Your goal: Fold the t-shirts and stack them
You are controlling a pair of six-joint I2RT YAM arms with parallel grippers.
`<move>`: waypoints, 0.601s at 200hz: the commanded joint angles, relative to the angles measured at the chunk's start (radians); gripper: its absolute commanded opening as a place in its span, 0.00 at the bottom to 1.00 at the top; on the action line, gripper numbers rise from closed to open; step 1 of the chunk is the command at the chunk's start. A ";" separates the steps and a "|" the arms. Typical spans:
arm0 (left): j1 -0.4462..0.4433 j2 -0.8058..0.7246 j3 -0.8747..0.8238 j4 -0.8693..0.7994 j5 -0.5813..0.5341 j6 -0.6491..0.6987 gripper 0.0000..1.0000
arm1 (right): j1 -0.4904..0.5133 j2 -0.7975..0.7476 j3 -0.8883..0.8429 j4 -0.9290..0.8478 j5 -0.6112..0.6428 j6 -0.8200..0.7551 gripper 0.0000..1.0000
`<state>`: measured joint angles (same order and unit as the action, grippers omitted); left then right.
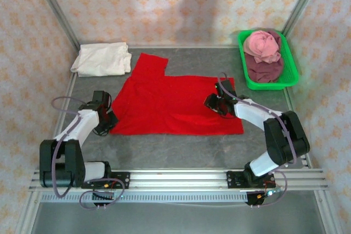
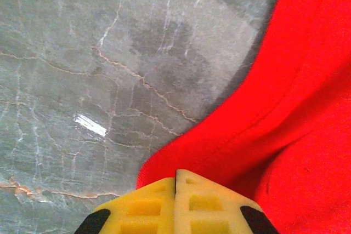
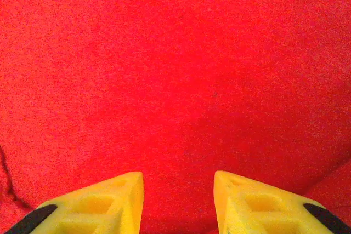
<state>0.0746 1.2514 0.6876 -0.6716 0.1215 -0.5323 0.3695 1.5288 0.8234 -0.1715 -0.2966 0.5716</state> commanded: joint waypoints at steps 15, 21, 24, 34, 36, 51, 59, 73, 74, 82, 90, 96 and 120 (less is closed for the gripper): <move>-0.091 -0.120 0.102 -0.037 -0.014 -0.008 0.40 | 0.009 0.013 0.029 0.040 -0.080 -0.055 0.39; -0.105 -0.111 0.111 -0.046 -0.011 -0.008 0.43 | 0.012 0.019 0.034 0.038 -0.081 -0.057 0.39; -0.110 -0.102 0.114 -0.054 -0.010 -0.008 0.45 | 0.014 0.020 0.036 0.039 -0.081 -0.058 0.39; -0.120 -0.070 0.115 -0.069 -0.014 -0.009 0.49 | 0.016 0.024 0.037 0.046 -0.081 -0.053 0.39; -0.122 -0.062 0.111 -0.070 -0.015 -0.010 0.49 | 0.016 0.025 0.036 0.049 -0.083 -0.052 0.39; -0.122 -0.011 0.084 -0.069 -0.033 -0.017 0.51 | 0.019 0.030 0.033 0.070 -0.086 -0.041 0.39; -0.122 0.011 0.071 -0.060 -0.041 -0.024 0.51 | 0.019 0.036 0.035 0.075 -0.090 -0.037 0.40; -0.122 0.036 0.037 -0.007 -0.032 -0.027 0.51 | 0.019 0.048 0.043 0.073 -0.098 -0.036 0.40; -0.122 0.040 0.035 -0.004 -0.031 -0.028 0.51 | 0.020 0.049 0.043 0.074 -0.099 -0.036 0.40; -0.122 0.064 0.027 0.015 -0.016 -0.030 0.51 | 0.019 0.054 0.046 0.073 -0.101 -0.036 0.40; -0.122 0.092 0.025 0.026 0.001 -0.030 0.45 | 0.019 0.057 0.051 0.072 -0.104 -0.037 0.40; -0.122 0.111 0.023 0.034 0.004 -0.033 0.37 | 0.019 0.058 0.054 0.067 -0.104 -0.040 0.40; -0.082 0.143 -0.001 0.058 -0.027 -0.052 0.05 | 0.019 0.052 0.057 0.059 -0.082 -0.043 0.40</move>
<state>-0.0441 1.3758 0.7090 -0.6582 0.1219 -0.5583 0.3836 1.5829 0.8509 -0.1188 -0.3931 0.5411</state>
